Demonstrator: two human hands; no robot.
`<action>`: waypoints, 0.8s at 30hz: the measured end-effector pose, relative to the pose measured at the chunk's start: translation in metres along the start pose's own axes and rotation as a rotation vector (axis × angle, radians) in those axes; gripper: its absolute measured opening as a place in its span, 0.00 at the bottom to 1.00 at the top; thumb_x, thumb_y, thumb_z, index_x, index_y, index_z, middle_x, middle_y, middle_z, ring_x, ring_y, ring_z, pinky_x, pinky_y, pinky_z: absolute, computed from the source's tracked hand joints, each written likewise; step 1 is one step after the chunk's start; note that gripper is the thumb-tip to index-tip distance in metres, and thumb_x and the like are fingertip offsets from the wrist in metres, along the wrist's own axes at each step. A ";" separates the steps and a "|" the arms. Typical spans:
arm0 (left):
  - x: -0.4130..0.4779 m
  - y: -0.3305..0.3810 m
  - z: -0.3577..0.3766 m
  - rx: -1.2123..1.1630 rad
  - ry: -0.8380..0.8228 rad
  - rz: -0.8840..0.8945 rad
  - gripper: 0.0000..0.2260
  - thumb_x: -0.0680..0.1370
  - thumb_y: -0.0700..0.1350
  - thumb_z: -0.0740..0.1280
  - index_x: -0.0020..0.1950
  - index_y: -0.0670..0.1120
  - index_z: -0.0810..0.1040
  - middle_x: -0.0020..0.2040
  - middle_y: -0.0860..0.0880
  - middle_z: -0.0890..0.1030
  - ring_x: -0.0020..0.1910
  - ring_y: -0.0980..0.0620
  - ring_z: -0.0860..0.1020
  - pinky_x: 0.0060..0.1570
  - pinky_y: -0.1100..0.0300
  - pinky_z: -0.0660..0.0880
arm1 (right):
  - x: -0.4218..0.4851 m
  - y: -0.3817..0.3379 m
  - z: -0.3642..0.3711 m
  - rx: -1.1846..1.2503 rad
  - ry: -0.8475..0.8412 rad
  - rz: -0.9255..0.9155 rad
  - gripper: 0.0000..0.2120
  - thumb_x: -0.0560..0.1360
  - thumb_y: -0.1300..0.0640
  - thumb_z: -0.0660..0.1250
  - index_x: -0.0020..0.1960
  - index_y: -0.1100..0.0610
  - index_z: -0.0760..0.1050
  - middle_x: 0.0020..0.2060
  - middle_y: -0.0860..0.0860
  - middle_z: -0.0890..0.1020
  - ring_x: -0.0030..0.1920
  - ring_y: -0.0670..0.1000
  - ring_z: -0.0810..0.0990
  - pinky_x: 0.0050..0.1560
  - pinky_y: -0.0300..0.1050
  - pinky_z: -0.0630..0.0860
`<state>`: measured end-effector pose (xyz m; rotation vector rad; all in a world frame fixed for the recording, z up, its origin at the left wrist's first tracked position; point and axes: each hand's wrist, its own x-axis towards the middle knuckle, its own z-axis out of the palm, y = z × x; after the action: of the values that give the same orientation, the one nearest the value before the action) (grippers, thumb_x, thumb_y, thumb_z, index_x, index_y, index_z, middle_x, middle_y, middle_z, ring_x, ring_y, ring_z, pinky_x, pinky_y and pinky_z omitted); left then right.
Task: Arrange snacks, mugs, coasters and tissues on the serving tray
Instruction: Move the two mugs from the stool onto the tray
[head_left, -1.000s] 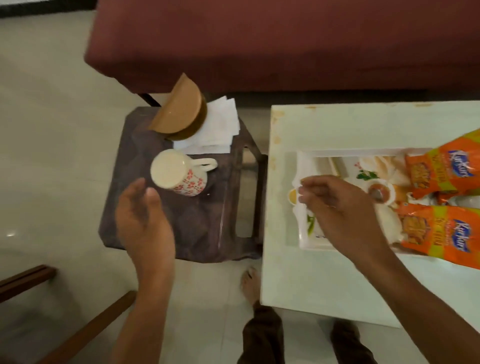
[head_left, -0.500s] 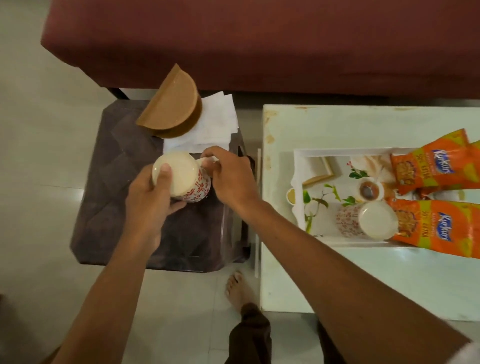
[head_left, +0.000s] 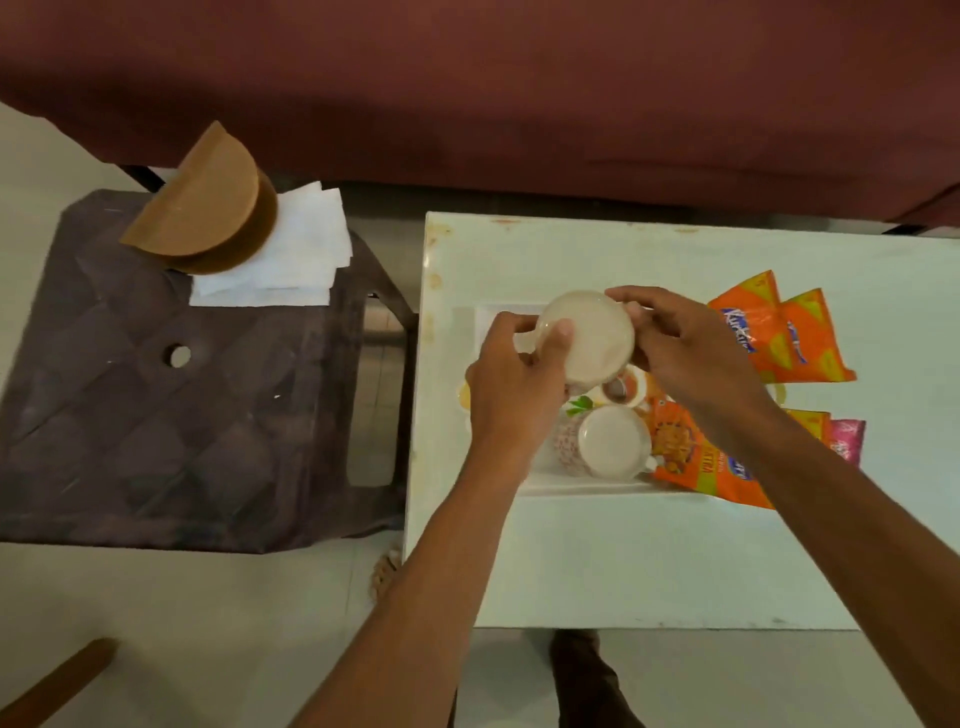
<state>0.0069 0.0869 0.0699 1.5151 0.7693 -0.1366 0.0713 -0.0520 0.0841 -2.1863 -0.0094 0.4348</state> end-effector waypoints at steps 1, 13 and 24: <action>0.006 -0.001 0.014 0.020 -0.013 -0.013 0.14 0.78 0.55 0.69 0.57 0.47 0.76 0.52 0.46 0.81 0.49 0.46 0.84 0.48 0.44 0.84 | 0.005 0.011 -0.008 0.002 0.006 0.031 0.13 0.81 0.55 0.58 0.60 0.47 0.78 0.56 0.46 0.82 0.54 0.46 0.80 0.58 0.50 0.78; 0.063 -0.024 0.076 0.199 -0.037 -0.088 0.18 0.79 0.53 0.69 0.59 0.40 0.74 0.61 0.40 0.78 0.59 0.38 0.80 0.56 0.42 0.80 | 0.066 0.090 -0.012 0.110 -0.059 0.126 0.14 0.81 0.58 0.58 0.63 0.54 0.78 0.59 0.53 0.81 0.59 0.50 0.78 0.61 0.51 0.76; 0.071 -0.044 0.081 0.185 0.030 -0.136 0.13 0.79 0.53 0.69 0.54 0.45 0.73 0.56 0.43 0.80 0.46 0.44 0.86 0.36 0.61 0.83 | 0.081 0.101 -0.004 0.029 -0.123 0.050 0.14 0.81 0.59 0.59 0.62 0.54 0.78 0.59 0.51 0.81 0.56 0.47 0.78 0.60 0.45 0.75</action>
<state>0.0667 0.0349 -0.0146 1.6420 0.9036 -0.2944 0.1333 -0.1036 -0.0168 -2.1321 -0.0152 0.5935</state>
